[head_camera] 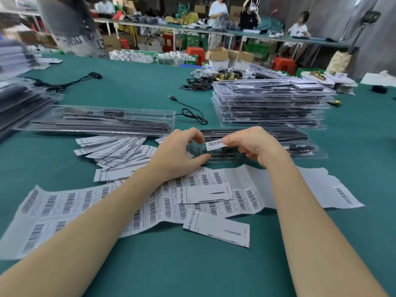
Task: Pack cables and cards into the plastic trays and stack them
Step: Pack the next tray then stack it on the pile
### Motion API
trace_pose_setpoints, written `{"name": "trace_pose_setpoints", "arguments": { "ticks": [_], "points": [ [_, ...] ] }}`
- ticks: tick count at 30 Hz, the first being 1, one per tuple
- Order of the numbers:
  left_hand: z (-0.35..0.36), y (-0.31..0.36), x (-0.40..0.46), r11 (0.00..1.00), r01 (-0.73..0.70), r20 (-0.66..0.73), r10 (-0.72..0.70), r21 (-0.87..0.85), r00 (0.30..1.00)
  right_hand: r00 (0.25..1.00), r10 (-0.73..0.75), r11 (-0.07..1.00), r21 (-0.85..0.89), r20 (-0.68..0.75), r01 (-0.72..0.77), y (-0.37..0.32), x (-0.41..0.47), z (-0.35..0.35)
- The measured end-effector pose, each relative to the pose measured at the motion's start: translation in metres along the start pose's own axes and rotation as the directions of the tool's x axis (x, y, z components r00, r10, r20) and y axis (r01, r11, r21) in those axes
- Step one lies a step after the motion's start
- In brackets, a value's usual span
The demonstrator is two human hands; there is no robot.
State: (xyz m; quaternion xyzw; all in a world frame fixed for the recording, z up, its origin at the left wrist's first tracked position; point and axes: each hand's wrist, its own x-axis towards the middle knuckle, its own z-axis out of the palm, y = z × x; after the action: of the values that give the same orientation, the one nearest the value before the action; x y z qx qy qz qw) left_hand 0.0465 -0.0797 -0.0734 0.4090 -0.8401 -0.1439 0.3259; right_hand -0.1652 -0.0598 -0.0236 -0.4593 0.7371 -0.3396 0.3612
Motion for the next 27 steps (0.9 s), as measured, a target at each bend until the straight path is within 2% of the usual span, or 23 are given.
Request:
{"name": "trace_pose_setpoints", "arguments": {
  "ticks": [12, 27],
  "points": [
    [0.0006, -0.0015, 0.0017, 0.998, -0.065, 0.017, 0.064, 0.024, 0.998, 1.0, -0.009, 1.0, -0.017, -0.005, 0.009, 0.0019, 0.0037, 0.0011],
    [-0.0025, 0.0023, 0.0009, 0.999, -0.031, 0.019, 0.03, 0.02, 0.999, 0.995, -0.1, 0.994, -0.053, -0.024, 0.099, 0.0026, 0.0004, 0.0035]
  ]
}}
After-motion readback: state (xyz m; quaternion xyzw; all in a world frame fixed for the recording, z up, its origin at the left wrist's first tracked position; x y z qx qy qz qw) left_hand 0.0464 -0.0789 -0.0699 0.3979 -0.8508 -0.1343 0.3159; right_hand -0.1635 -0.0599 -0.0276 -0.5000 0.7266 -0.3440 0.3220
